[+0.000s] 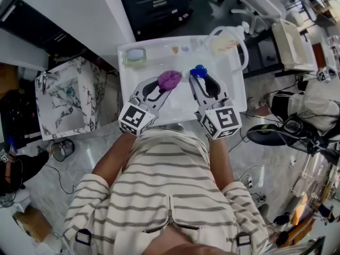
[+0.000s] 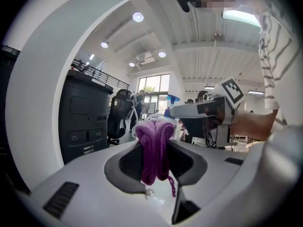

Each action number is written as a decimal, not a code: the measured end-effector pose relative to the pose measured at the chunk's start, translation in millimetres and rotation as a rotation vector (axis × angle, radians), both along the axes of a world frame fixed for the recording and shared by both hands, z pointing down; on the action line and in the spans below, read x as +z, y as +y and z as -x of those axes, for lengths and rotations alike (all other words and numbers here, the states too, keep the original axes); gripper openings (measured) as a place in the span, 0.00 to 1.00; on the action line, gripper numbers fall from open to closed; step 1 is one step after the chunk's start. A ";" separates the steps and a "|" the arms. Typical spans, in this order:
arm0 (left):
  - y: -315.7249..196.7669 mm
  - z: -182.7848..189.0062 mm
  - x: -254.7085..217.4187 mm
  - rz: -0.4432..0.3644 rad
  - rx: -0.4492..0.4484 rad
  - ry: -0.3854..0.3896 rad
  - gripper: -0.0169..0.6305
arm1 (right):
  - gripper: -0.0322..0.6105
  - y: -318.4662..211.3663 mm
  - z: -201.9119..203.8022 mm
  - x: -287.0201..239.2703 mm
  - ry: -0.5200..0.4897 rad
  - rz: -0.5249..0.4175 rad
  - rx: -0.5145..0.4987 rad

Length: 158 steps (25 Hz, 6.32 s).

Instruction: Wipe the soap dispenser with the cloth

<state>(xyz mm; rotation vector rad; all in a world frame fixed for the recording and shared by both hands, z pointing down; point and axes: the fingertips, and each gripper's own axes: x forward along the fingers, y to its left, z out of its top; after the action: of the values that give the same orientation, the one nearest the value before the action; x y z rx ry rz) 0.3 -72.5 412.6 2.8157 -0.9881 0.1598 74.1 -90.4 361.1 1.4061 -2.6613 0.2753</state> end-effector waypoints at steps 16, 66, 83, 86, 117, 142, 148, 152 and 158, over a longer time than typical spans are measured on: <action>-2.1 -4.7 0.5 -0.030 0.242 -0.030 0.21 | 0.26 22.1 7.8 6.4 -0.012 0.006 -0.161; 28.6 -12.5 32.1 0.090 0.650 0.026 0.21 | 0.26 67.7 42.1 -31.6 -0.174 -0.039 -0.429; 24.4 7.2 9.4 0.075 0.475 0.103 0.21 | 0.26 44.8 30.3 -33.2 -0.180 -0.060 -0.278; 23.0 8.9 3.0 0.066 0.438 0.129 0.21 | 0.26 41.3 28.8 -27.2 -0.157 -0.054 -0.243; -23.5 44.6 2.4 -0.024 -0.283 -0.049 0.21 | 0.26 -18.8 2.8 44.3 -0.052 0.043 0.061; -52.4 68.8 55.0 0.083 -0.411 -0.100 0.21 | 0.26 -156.6 44.9 167.9 0.041 0.096 0.037; -58.8 73.0 67.7 0.117 -0.441 -0.081 0.21 | 0.26 -182.8 59.8 192.6 0.064 0.111 0.014; -56.8 73.8 75.9 0.138 -0.452 -0.073 0.21 | 0.26 -193.5 67.6 204.2 0.086 0.112 -0.009; -57.2 77.5 83.0 0.154 -0.456 -0.073 0.21 | 0.26 -205.2 71.7 212.5 0.115 0.101 -0.026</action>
<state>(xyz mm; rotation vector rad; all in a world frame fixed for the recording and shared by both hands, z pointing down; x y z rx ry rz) -77.2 -129.7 495.6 2.3882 -1.5289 0.2698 2.4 -295.6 573.6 1.3152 -2.5339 0.3114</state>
